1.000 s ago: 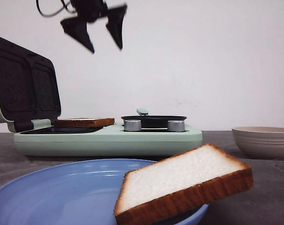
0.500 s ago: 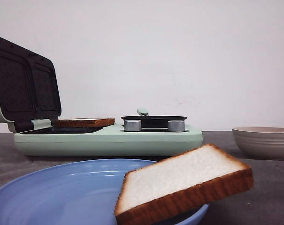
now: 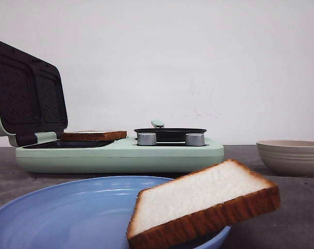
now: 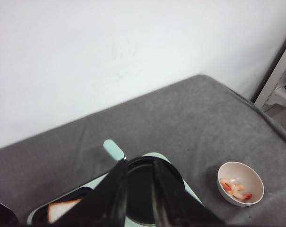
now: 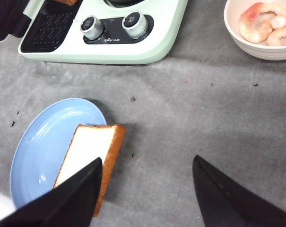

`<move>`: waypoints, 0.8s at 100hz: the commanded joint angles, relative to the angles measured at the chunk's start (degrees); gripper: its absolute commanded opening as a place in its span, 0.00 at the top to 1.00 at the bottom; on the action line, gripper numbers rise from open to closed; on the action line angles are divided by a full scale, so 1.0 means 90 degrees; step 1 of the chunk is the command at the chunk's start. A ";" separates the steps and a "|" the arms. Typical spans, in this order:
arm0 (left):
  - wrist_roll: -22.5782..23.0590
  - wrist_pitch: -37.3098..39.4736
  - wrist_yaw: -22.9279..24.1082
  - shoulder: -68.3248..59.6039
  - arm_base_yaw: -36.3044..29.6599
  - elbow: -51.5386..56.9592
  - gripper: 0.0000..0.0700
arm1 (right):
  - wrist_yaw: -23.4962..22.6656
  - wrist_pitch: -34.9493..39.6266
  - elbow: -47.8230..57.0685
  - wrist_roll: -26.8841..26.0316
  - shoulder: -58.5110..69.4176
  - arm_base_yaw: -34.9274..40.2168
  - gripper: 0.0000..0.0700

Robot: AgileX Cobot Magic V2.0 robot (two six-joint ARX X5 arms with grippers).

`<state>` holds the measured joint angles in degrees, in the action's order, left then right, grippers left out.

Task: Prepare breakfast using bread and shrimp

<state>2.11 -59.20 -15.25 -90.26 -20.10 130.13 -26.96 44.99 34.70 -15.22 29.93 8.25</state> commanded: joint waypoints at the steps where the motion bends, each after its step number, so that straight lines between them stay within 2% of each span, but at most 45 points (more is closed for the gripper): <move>1: 0.0112 -0.0036 -0.0034 0.0015 -0.0017 0.0197 1.00 | -0.0007 -0.0051 0.0097 0.0078 0.0032 0.0027 0.46; 17: 0.0117 -0.0104 -0.0041 0.0313 -0.0017 -0.0046 1.00 | -0.0024 -0.0075 0.0097 0.0078 0.0032 0.0027 0.46; 29: 0.0114 0.0151 -0.0051 0.0804 -0.0017 -0.0780 1.00 | -0.0036 -0.0143 0.0097 0.0073 0.0032 0.0027 0.46; 58: -0.0534 0.2397 0.0044 0.3257 0.0007 -0.4843 1.00 | -0.0216 -0.0138 0.0097 -0.0070 0.0032 0.0029 0.46; 80: -0.1027 0.2688 0.0044 0.4821 0.0124 -0.7167 1.00 | -0.0240 -0.0131 0.0078 -0.0279 0.0039 0.0170 0.46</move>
<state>-4.67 -35.86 -14.94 -49.08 -18.94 69.56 -28.64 44.27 34.70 -16.23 29.93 9.08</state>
